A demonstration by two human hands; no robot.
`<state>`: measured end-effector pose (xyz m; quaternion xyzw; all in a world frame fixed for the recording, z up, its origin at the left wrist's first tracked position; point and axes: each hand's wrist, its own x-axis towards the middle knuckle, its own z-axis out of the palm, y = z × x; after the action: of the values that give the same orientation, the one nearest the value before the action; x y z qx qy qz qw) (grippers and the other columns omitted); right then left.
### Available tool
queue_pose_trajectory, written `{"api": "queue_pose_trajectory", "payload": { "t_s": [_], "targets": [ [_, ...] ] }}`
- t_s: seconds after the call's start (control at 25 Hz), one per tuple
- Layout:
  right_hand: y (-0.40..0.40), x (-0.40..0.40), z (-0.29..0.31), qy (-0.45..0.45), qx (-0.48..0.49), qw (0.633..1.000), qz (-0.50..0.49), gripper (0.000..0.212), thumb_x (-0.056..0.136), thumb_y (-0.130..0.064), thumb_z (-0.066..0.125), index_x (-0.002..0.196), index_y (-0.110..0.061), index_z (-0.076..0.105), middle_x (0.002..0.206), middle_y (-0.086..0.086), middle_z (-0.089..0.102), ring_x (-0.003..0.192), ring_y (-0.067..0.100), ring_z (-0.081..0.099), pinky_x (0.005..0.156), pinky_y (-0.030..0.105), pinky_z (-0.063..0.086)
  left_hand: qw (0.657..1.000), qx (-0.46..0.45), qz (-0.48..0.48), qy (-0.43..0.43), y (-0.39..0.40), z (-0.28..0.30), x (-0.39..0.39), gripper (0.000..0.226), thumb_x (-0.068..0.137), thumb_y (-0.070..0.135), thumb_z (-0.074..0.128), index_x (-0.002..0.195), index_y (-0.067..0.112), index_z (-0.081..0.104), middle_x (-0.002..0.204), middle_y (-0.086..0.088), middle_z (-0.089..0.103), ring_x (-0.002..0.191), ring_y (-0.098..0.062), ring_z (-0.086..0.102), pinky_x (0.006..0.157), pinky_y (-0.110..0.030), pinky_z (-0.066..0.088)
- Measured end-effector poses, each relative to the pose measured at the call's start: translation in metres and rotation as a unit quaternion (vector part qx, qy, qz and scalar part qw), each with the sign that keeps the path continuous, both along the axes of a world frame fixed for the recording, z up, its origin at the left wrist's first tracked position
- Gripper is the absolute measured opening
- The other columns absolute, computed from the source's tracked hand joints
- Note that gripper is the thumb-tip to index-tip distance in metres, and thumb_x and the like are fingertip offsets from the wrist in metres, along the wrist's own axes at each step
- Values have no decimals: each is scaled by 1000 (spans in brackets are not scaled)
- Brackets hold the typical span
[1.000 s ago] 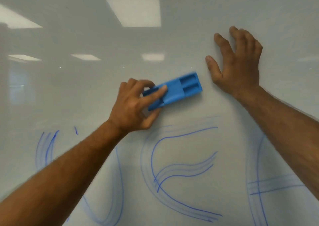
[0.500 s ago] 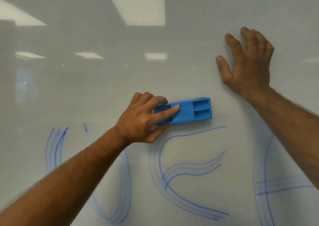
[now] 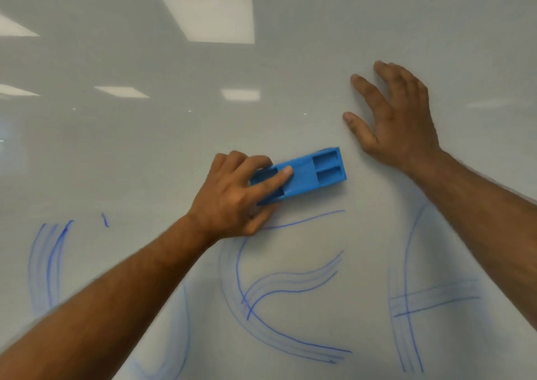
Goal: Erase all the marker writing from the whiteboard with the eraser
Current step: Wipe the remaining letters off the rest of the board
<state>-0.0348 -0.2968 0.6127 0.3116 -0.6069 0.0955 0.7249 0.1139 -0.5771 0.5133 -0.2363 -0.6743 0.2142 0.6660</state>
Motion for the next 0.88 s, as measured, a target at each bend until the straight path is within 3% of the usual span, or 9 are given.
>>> {"api": "queue_pose_trajectory", "payload": {
  "t_s": [0.2,0.4,0.56,0.68,0.88],
  "targets": [
    [55,-17,-6,-49,-46,998,-17,64,99,-62,45,147,-20,48,151,22,43,138,44,38,114,53,29,1000,-25,-4,-17,26,-3,-12,51,84,31,69,134,18,65,112,-16,66,84,-30,51,71,-40,37],
    [120,-41,-12,-112,-130,985,-28,63,99,-61,43,150,-24,43,154,23,37,142,44,34,115,55,28,995,95,-13,34,72,25,-31,50,82,34,70,130,21,67,111,-14,65,82,-34,54,66,-43,41],
    [147,-56,-22,-95,-94,990,-51,62,103,-57,35,156,-23,36,158,27,31,145,45,30,117,58,25,989,145,-12,41,115,39,-49,51,81,34,70,130,19,66,111,-14,64,84,-35,54,67,-40,40],
    [152,-62,-24,-83,-71,993,-54,63,104,-58,33,158,-24,33,160,27,28,147,45,28,118,60,24,994,104,-9,29,146,27,-64,54,80,34,71,132,20,63,113,-14,64,84,-35,53,68,-40,39],
    [164,-65,-24,-91,-32,994,-59,66,103,-63,30,159,-27,31,162,25,26,149,44,25,119,59,21,993,-71,-38,-87,179,-45,-81,48,87,32,67,133,21,66,115,-12,65,82,-30,53,71,-39,37]
  ]
}}
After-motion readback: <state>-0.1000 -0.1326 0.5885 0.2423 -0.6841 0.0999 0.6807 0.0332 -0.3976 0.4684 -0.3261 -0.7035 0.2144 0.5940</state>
